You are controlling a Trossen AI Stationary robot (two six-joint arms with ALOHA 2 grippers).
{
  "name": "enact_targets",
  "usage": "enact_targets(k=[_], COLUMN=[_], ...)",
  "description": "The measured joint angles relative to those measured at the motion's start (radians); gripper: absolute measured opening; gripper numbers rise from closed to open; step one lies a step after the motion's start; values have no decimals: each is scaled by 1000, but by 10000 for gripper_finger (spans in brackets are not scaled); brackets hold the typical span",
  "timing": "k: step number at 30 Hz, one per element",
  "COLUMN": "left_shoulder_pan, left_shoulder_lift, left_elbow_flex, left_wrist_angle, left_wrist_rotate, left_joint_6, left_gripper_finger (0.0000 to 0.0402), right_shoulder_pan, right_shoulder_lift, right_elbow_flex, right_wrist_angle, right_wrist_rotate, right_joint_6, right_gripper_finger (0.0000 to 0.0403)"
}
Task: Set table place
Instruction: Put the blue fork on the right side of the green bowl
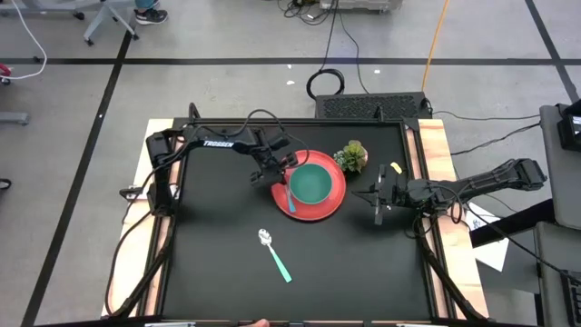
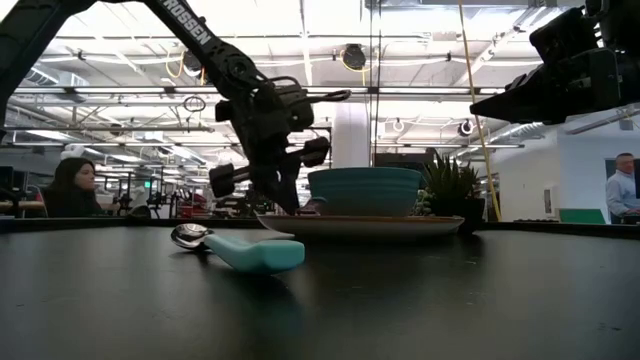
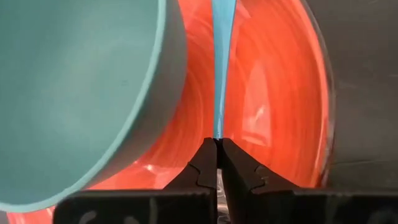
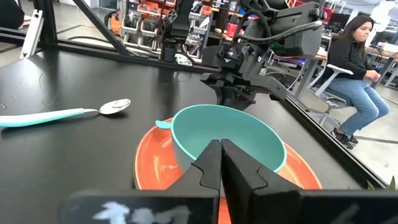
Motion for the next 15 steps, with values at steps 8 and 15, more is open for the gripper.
enact_targets(k=[8, 15], left_shoulder_pan=[2, 3], left_shoulder_lift=[0, 1], left_elbow_flex=[-5, -5], left_wrist_angle=[-1, -2], left_wrist_rotate=[-11, -19], left_joint_6=[-20, -24], left_gripper_finger=[6, 4], right_shoulder_pan=[0, 0], right_shoulder_lift=[0, 0], right_elbow_flex=[0, 0], right_wrist_angle=[0, 0], right_wrist_rotate=[0, 0], right_joint_6=[-1, 1], right_gripper_finger=[0, 0])
